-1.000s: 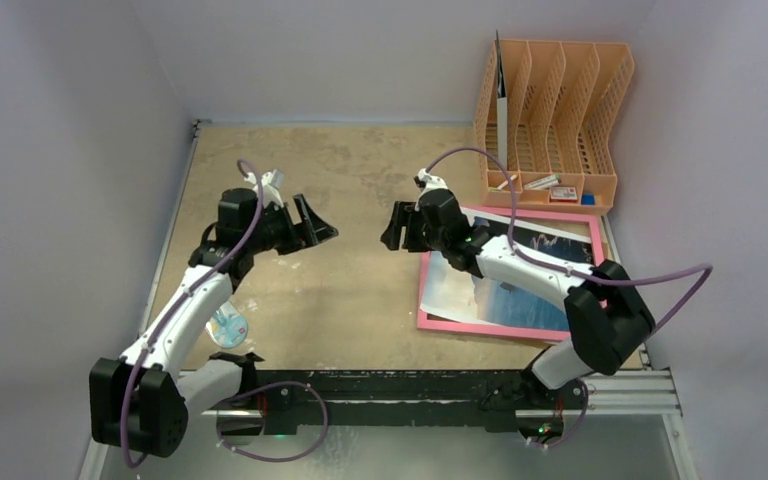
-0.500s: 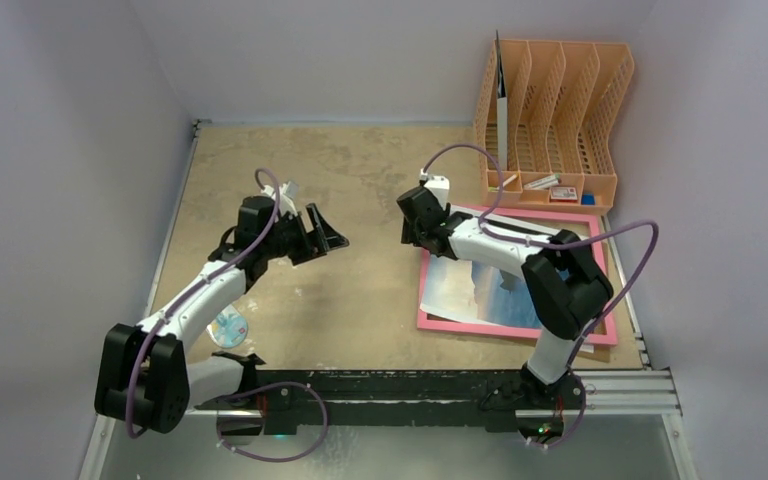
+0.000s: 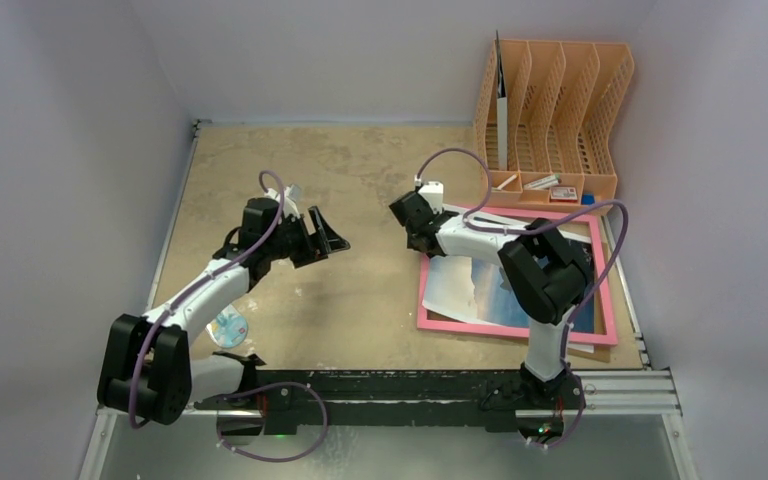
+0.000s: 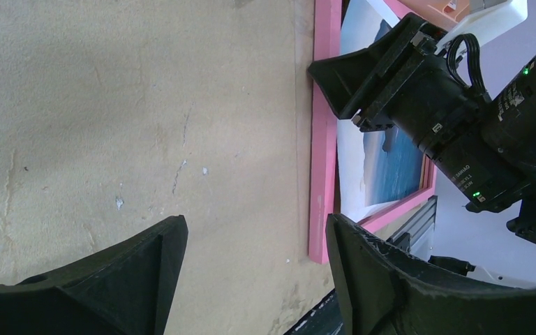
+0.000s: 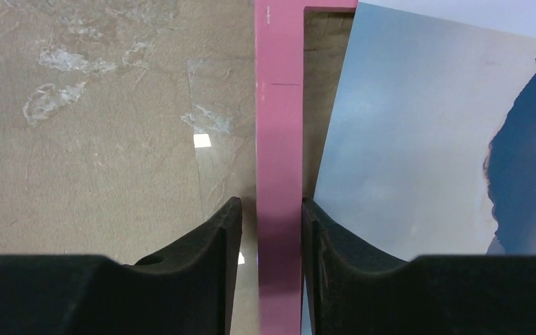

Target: Put the photo into the frame

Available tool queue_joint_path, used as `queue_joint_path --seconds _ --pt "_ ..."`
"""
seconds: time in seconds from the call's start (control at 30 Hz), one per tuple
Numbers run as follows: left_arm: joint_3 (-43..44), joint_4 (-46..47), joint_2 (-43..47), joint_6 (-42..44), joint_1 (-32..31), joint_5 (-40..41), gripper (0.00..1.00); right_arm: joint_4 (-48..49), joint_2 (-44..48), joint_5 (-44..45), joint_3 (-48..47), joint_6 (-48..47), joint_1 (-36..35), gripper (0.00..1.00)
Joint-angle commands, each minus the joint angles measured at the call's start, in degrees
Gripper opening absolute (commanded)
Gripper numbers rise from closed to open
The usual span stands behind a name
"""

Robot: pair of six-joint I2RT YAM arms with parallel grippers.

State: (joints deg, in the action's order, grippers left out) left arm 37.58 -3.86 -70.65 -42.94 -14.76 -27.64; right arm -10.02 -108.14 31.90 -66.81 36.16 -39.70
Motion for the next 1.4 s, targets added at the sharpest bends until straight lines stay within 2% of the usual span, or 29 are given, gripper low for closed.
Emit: queue_joint_path --seconds 0.0,0.17,0.4,0.47,0.57,0.67,0.97,1.17,1.37 --pt "-0.56 2.32 -0.4 0.0 -0.35 0.39 0.75 0.61 -0.2 1.61 -3.24 0.14 -0.11 0.39" --pt "-0.84 2.01 -0.91 0.47 -0.35 0.48 0.75 1.14 -0.55 2.01 -3.63 0.36 -0.11 0.47" --pt "-0.92 2.14 -1.67 0.66 -0.44 0.06 0.75 1.75 -3.34 1.47 -4.68 1.85 0.03 0.4" --pt "-0.95 2.68 -1.92 0.66 -0.64 -0.6 0.75 1.83 -3.45 1.35 -4.61 3.08 0.06 0.35" --pt "-0.93 5.24 -2.28 0.66 -1.55 -2.7 0.75 1.93 -1.55 1.69 -4.27 4.27 0.0 0.16" --pt "-0.77 7.42 -2.38 0.22 -3.19 -3.74 0.75 2.23 2.92 2.51 -3.66 5.15 0.04 0.09" --pt "1.81 17.86 -5.3 -5.39 -12.02 -4.1 0.75 2.89 16.7 -1.71 -1.87 7.44 0.02 0.08" --pt "3.52 26.88 -9.02 -10.08 -16.6 -6.13 0.76 4.27 21.02 -5.01 -0.44 9.41 0.06 0.08" --pt "4.45 32.37 -10.73 -13.16 -20.71 -6.23 0.76 5.19 22.92 -4.03 1.22 10.82 0.02 0.08"
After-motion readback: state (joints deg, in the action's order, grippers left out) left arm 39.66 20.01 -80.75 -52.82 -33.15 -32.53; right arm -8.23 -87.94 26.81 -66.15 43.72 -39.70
